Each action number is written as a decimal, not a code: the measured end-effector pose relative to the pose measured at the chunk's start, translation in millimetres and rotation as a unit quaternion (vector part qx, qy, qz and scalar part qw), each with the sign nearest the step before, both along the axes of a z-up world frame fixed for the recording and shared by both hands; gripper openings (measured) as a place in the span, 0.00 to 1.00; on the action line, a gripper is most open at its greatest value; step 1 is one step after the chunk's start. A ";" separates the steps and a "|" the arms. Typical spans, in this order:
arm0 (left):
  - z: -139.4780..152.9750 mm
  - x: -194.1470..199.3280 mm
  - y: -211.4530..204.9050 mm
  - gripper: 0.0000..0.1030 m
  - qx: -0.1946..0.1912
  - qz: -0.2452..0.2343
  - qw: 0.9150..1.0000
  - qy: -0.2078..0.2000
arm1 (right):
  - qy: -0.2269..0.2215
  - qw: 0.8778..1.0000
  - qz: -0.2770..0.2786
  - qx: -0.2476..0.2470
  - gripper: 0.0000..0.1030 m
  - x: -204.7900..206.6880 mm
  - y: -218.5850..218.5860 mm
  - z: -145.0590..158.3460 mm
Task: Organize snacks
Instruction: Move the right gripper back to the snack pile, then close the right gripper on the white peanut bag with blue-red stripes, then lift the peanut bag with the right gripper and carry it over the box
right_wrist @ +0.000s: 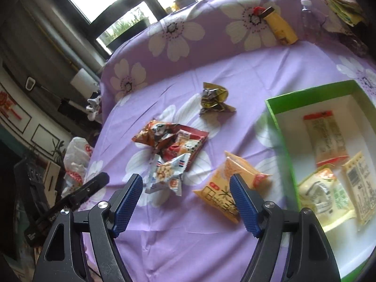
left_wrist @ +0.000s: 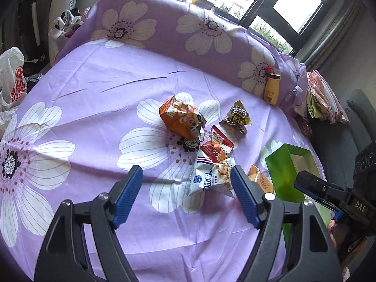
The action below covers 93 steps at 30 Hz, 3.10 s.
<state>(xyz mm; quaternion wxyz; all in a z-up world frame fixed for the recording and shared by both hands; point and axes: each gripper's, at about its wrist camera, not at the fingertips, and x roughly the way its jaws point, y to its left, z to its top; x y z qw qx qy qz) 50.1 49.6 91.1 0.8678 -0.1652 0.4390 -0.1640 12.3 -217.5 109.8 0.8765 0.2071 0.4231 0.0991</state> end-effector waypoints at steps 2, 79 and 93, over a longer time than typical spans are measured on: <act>-11.6 6.6 5.0 0.75 -0.042 -0.002 0.999 0.019 | 0.016 1.000 0.019 0.010 0.75 19.3 15.5 -7.4; 36.2 -72.2 -228.0 0.52 -0.057 -0.231 0.969 -0.066 | -0.048 0.997 -0.063 -0.021 0.47 -57.8 -94.2 25.2; 24.6 -73.1 -279.8 0.52 -0.047 -0.253 0.966 -0.026 | -0.018 0.994 -0.104 0.009 0.47 -63.7 -151.9 10.9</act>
